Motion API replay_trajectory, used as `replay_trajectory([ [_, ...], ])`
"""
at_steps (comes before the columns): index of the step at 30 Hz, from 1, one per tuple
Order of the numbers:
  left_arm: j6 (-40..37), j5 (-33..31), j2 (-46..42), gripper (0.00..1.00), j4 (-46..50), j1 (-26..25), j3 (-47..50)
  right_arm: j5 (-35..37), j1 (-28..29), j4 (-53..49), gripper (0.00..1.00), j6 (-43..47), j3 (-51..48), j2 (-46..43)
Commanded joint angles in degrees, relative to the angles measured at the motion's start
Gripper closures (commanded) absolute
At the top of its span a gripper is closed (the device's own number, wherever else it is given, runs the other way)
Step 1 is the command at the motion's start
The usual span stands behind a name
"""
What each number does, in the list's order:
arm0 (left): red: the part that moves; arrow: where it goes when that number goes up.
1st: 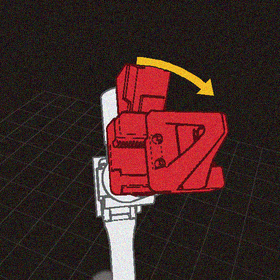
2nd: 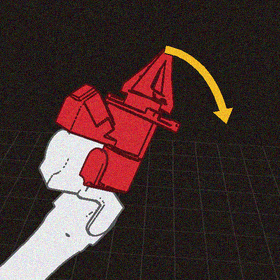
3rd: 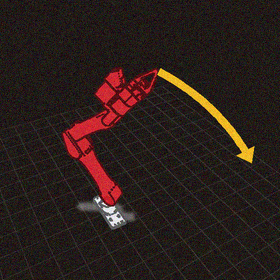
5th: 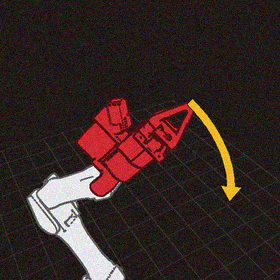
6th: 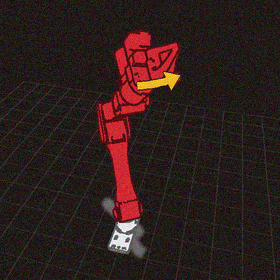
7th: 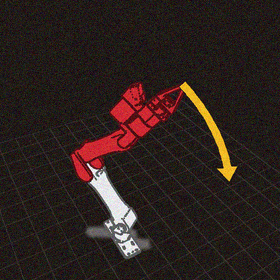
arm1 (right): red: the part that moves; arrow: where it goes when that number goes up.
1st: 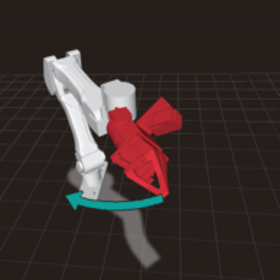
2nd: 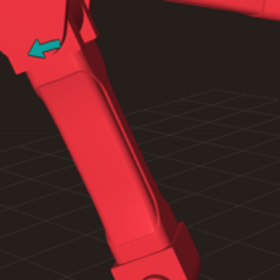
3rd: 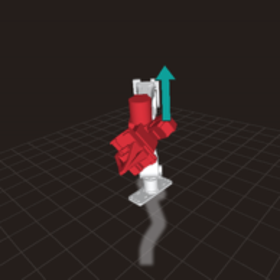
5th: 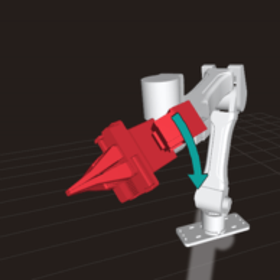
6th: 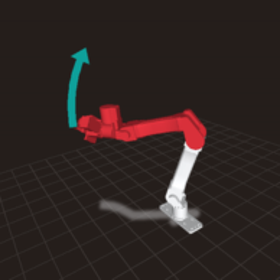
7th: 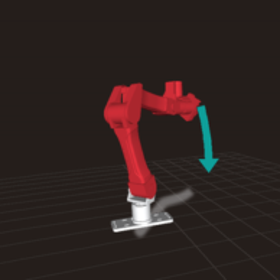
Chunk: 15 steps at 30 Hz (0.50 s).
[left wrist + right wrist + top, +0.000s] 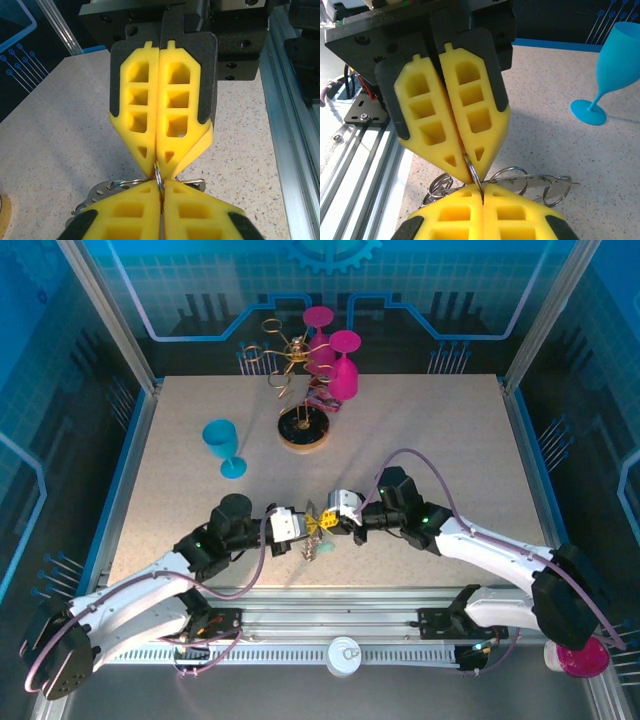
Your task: Put the keys on the keyring
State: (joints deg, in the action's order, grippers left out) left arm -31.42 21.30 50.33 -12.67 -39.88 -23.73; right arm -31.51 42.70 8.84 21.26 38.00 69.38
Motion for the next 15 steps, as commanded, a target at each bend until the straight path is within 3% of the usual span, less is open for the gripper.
replay_trajectory([
  [1, 1.4, -1.2, 0.4, 0.86, -1.9, -0.2, -1.8, 0.2, 0.8, -4.0, 1.0, 3.2, 4.0, -0.4],
  [8, -1.2, -3.4, 0.6, 0.86, 7.2, -0.3, -5.1, 7.9, 4.5, -29.1, 1.0, 16.4, 17.8, 5.0],
  [15, -2.0, -3.7, 1.4, 1.0, 8.3, -0.3, -5.6, 4.9, 5.6, -29.5, 1.0, 15.4, 20.5, 4.7],
])
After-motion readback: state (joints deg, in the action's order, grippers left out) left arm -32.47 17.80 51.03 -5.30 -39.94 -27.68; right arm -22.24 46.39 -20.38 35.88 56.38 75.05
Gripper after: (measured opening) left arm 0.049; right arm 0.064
